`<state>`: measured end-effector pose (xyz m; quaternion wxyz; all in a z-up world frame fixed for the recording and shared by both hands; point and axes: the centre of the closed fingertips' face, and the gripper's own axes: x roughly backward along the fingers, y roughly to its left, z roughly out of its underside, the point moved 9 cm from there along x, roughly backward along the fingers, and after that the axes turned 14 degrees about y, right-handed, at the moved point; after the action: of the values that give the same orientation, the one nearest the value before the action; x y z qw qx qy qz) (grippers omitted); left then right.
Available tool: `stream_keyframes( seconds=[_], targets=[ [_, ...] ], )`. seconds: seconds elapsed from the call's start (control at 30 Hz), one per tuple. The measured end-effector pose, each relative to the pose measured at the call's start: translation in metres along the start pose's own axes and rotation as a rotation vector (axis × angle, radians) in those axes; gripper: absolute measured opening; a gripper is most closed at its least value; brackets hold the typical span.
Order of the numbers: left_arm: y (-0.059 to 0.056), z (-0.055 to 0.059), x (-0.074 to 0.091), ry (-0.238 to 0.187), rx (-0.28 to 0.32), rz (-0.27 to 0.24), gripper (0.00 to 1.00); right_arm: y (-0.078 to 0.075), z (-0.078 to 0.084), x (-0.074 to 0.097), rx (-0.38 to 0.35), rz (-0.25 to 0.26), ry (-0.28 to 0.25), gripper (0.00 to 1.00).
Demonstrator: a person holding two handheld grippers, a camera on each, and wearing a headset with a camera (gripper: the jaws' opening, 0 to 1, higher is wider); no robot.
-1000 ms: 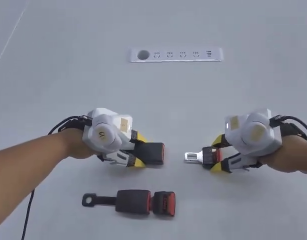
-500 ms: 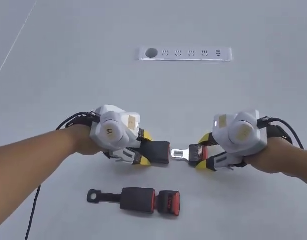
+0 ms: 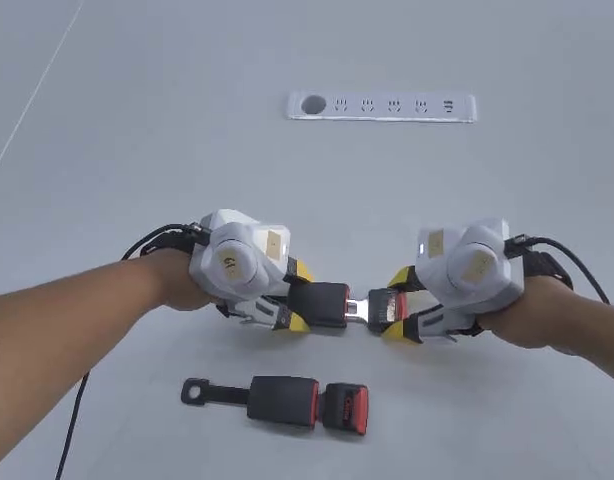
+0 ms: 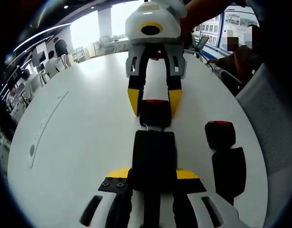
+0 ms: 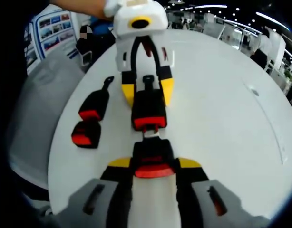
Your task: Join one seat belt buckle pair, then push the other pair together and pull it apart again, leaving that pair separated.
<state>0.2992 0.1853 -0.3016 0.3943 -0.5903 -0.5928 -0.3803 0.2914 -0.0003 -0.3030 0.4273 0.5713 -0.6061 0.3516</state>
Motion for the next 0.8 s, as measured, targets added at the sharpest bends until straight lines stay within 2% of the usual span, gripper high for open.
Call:
stream_keyframes(
  seconds=[0.03, 0.2, 0.3, 0.43, 0.57, 0.8],
  targets=[
    [0.000, 0.000, 0.000, 0.002, -0.001, 0.000, 0.33, 0.000, 0.000, -0.001, -0.006, -0.003, -0.016, 0.36],
    [0.000, -0.001, 0.000, 0.008, 0.007, 0.001, 0.33, 0.002, -0.002, 0.001, -0.019, 0.008, -0.031, 0.35],
    [0.001, -0.002, 0.000, 0.011, 0.010, 0.000, 0.33, 0.004, -0.008, -0.003, -0.056, 0.006, -0.071, 0.35],
    [0.001, -0.003, 0.000, 0.024, 0.008, -0.001, 0.33, 0.003, -0.012, -0.004, -0.049, 0.014, -0.058, 0.35],
    [0.001, -0.004, 0.000, 0.034, 0.008, -0.001, 0.33, 0.002, -0.012, -0.004, -0.083, 0.008, -0.084, 0.34],
    [0.001, -0.004, 0.000, 0.031, 0.009, 0.003, 0.32, 0.003, -0.017, -0.005, -0.087, 0.028, -0.058, 0.34]
  ],
)
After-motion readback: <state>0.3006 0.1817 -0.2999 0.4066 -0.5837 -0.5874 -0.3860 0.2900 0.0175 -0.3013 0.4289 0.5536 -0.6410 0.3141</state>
